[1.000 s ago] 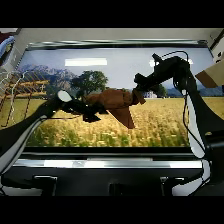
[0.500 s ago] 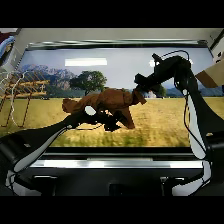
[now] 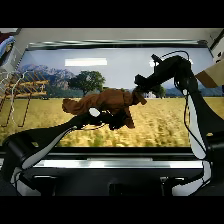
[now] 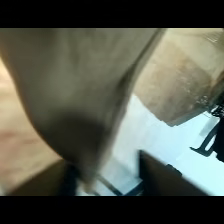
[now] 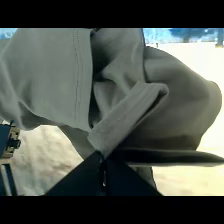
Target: Fold the clothes and pants, and hang the long-sleeved shirts on hangers.
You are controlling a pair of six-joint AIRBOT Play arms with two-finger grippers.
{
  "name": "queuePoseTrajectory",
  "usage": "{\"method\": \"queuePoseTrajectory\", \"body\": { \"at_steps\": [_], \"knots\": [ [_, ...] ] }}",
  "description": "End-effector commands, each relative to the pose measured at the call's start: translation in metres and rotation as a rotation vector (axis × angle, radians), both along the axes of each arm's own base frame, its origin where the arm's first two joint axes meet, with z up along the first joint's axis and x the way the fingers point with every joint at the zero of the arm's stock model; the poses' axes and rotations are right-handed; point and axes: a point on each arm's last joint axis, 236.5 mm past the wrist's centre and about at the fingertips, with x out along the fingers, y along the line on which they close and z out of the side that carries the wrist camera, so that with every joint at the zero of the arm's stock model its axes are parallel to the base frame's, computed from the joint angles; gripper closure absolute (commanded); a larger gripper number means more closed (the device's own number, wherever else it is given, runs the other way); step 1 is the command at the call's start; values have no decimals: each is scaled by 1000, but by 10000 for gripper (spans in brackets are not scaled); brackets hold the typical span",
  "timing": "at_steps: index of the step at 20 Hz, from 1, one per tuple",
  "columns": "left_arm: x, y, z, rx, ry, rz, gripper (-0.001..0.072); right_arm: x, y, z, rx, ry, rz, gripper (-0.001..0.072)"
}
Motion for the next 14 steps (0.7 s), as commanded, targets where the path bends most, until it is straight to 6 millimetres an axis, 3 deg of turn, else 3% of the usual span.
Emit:
{"method": "queuePoseTrajectory", "body": {
  "at_steps": [1,2,5,6,8,10,11,13,14],
  "knots": [
    [-4,-17,2,-36,28,-55,629,-1,1,5,4,-8,2,685],
    [-2,-21,9,-48,14,-69,690,-1,1,9,5,-16,3,685],
    [16,-16,50,-103,-65,-128,692,-1,-8,28,-20,-68,-5,685],
    [27,-2,66,-102,-96,-127,692,0,-17,37,-44,-94,-17,685],
    [66,46,113,-87,-213,-72,693,0,-46,68,-94,-157,-100,686],
    [99,112,182,-52,-366,-27,692,1,-70,125,-117,-315,-159,686],
    [110,150,228,-27,-466,-3,692,2,-86,162,-122,-414,-214,686],
    [115,218,348,4,-772,44,692,-10,-109,258,-94,-674,-308,686],
    [106,249,413,26,-927,85,692,-26,-117,314,-75,-828,-339,685]
  ]
}}
